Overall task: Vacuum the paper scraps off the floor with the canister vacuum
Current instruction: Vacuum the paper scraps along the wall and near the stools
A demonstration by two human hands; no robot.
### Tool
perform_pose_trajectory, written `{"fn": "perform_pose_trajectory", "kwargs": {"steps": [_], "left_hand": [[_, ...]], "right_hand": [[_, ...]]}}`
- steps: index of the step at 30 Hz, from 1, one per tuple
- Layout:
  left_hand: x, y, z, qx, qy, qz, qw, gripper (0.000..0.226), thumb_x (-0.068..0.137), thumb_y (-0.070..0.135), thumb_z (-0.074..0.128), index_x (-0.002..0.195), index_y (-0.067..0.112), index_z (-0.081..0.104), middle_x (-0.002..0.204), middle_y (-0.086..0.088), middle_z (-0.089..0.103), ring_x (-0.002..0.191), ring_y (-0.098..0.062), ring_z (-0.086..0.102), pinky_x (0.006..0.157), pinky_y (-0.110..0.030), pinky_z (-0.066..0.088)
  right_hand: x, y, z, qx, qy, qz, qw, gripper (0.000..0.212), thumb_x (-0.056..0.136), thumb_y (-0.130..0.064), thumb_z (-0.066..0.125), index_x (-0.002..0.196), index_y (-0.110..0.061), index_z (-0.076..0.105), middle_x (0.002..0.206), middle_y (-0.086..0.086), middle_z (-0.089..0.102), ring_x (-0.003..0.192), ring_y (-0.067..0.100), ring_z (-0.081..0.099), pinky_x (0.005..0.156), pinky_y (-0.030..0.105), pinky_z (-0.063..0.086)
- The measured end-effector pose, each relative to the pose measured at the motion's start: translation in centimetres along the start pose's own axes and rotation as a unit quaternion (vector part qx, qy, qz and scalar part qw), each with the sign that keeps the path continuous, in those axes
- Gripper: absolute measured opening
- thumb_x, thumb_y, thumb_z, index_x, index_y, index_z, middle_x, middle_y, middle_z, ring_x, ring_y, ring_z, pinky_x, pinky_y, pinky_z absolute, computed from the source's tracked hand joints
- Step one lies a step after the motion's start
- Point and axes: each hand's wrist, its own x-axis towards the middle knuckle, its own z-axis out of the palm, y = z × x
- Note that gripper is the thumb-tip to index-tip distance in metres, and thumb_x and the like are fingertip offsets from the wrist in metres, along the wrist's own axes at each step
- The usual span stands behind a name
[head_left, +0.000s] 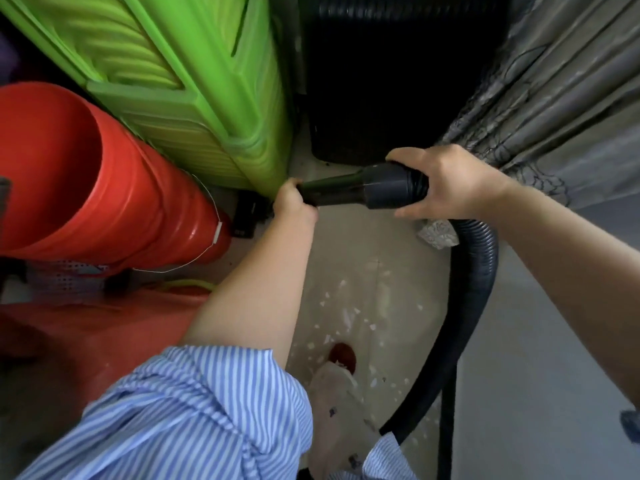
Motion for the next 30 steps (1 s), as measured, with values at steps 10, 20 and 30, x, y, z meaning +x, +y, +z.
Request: {"fn": "perform_pose_trajectory", "kwargs": {"steps": [10,20,30], "left_hand": [[-1.0,-4.0,0.3,0.049,0.083,-0.020,0.995,0.039,0.093,0.018,0.048,0.130,0.007,0.047,0.129,-0.014,0.050,0.111,-0.030,0.055,0.099,-0.046,0.046],[-4.3,-4.0,-4.0,0.073,0.039,-0.061,0.995,0.012,0.092,0.009,0.046,0.080,0.007,0.045,0.080,-0.009,0.047,0.065,-0.022,0.048,0.059,-0.034,0.046],[-10.5,-6.1,-4.8,0.154,-0.028,-0.080,0.984,0.016,0.085,0.002,0.048,0.071,0.006,0.041,0.074,-0.009,0.044,0.063,-0.021,0.050,0.056,-0.029,0.048]], "right_hand": [[-2.3,1.8,-1.2,0.020,-0.088,0.068,0.994,0.066,0.070,-0.019,0.080,0.129,-0.012,0.050,0.112,0.010,0.061,0.102,0.023,0.056,0.080,0.023,0.036],[-7.4,-1.7,-0.9,0.009,-0.015,-0.024,1.000,0.066,0.059,-0.009,0.085,0.117,0.004,0.057,0.091,0.020,0.068,0.079,0.032,0.066,0.069,0.035,0.050],[-15.4,-4.2,-0.8,-0.007,0.043,0.020,0.999,0.065,0.056,-0.021,0.086,0.109,0.006,0.060,0.074,0.021,0.066,0.060,0.031,0.064,0.065,0.033,0.040]]}}
